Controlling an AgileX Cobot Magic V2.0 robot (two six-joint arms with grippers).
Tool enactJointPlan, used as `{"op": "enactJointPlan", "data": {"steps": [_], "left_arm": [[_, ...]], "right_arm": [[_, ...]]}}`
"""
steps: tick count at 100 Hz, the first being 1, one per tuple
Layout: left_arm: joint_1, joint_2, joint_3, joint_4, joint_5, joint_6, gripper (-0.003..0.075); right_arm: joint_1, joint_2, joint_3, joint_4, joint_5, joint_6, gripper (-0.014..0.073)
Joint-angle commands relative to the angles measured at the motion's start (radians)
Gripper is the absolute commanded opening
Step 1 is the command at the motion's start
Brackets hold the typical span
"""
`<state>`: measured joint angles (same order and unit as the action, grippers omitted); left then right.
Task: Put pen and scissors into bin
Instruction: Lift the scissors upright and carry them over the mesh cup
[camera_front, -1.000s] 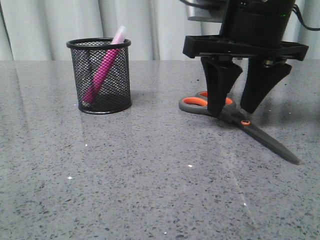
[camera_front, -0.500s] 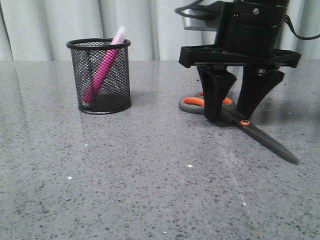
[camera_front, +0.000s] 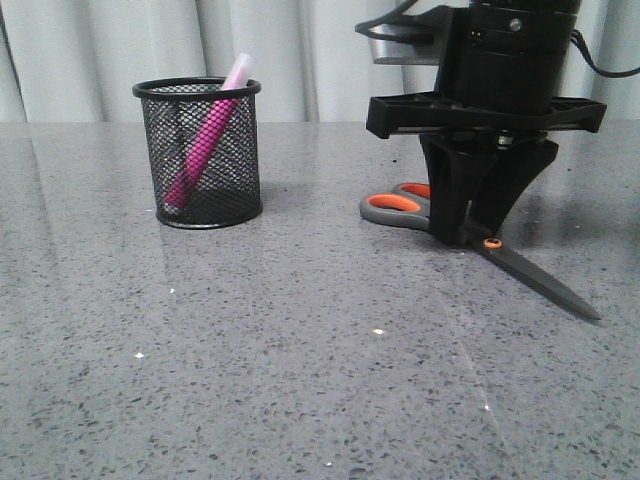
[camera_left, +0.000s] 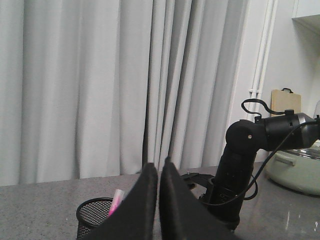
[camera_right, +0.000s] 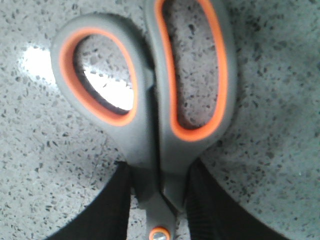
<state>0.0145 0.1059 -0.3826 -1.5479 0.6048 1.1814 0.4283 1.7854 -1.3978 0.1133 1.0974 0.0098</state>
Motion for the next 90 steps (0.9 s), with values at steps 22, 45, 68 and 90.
{"op": "enactJointPlan", "data": {"steps": [22, 45, 68, 90], "left_arm": [[-0.009, 0.012, -0.024, -0.04, 0.021, -0.007, -0.0022], [-0.009, 0.012, -0.023, -0.038, 0.002, -0.007, -0.0022], [-0.009, 0.012, -0.013, -0.038, -0.012, -0.007, -0.0022], [-0.009, 0.012, -0.013, -0.038, -0.012, -0.007, -0.0022]], "right_arm": [[-0.006, -0.176, -0.111, 0.053, -0.102, -0.003, -0.0075], [0.025, -0.315, -0.165, 0.082, -0.331, -0.003, -0.0075], [0.139, -0.331, -0.119, 0.084, -0.673, -0.044, -0.0075], [0.248, -0.32, 0.095, 0.041, -1.303, -0.094, -0.0075]]}}
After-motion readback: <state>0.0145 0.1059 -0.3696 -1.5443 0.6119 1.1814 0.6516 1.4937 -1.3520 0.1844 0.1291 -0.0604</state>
